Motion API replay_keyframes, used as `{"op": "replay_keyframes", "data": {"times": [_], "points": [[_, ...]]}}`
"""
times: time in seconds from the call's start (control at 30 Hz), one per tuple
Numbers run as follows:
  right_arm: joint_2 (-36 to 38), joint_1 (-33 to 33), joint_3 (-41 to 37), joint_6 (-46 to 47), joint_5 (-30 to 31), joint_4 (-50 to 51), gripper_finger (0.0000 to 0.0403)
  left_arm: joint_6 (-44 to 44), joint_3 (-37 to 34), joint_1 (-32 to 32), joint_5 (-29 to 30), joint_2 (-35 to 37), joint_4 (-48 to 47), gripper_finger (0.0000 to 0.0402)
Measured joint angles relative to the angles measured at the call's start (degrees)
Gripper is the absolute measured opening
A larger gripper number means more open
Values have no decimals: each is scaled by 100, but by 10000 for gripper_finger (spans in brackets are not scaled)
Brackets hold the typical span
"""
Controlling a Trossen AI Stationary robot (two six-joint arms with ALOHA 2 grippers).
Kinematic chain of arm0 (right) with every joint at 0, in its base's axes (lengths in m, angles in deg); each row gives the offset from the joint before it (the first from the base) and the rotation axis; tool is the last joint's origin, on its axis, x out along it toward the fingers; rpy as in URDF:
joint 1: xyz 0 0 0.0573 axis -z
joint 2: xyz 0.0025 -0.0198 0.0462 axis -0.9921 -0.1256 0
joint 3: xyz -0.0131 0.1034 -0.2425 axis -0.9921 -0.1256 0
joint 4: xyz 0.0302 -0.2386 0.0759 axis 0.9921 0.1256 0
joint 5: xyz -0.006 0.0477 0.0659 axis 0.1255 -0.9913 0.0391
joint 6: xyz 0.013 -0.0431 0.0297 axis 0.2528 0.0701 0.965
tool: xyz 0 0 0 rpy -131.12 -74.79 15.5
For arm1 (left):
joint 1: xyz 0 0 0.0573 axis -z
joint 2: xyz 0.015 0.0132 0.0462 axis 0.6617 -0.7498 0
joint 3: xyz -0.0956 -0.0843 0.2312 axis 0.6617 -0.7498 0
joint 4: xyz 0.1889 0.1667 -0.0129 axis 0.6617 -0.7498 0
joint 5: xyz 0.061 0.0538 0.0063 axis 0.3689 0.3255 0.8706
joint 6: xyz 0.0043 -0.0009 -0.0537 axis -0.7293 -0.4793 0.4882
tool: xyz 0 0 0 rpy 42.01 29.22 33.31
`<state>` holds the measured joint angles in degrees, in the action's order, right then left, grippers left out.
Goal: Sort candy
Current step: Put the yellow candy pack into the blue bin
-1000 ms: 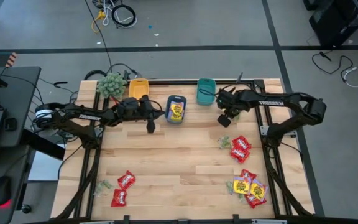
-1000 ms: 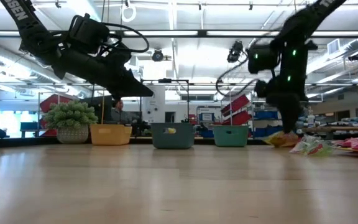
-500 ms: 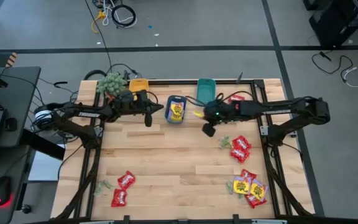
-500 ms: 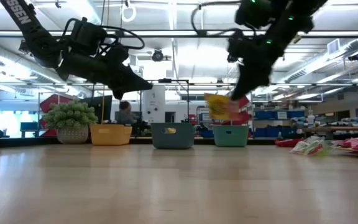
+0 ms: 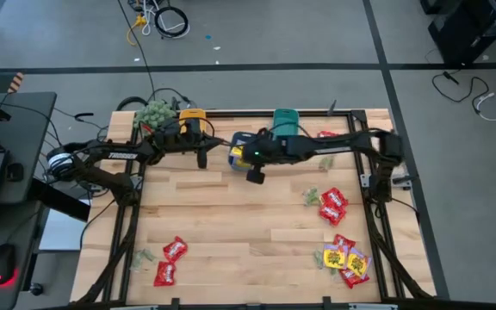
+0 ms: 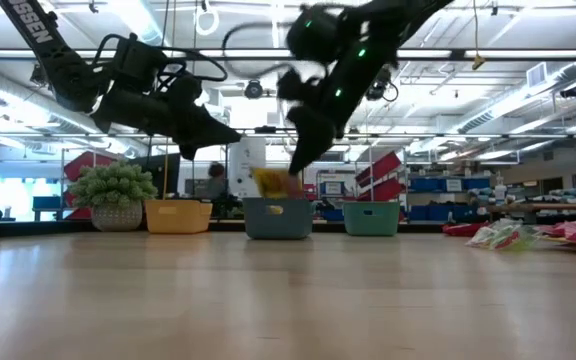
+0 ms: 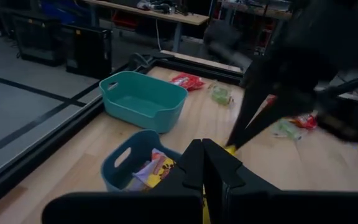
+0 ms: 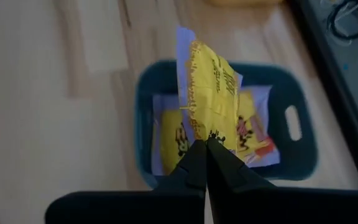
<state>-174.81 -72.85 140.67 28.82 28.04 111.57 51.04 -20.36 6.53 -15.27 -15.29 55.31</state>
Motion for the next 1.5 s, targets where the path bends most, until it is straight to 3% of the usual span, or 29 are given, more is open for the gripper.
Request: {"op": "replay_keyframes", "data": {"times": [0.27, 0.6, 0.7, 0.8, 1.0, 1.27, 1.5], "points": [[-535, -127, 195, -82, 0, 371, 15, -81, 0, 0, -76, 0, -122, 0], [-107, -135, 206, 245, -2, 298, 147, -141, 0, 0, -74, 0, -127, 0], [-121, 17, 206, 267, -6, 59, 167, -141, 0, 0, -74, 0, -130, 0], [-268, 229, 211, 263, -4, -258, 147, -141, 0, 0, -74, 0, -132, 0], [-654, 595, 206, 404, -395, -499, 15, -141, 0, 0, -72, 0, -136, 0], [-1160, 788, 209, 569, -544, -790, 3, -161, 0, 0, -71, 0, -138, 0], [-942, 771, 193, 469, -551, -979, 1, -165, 0, 0, -70, 0, -170, 0]]}}
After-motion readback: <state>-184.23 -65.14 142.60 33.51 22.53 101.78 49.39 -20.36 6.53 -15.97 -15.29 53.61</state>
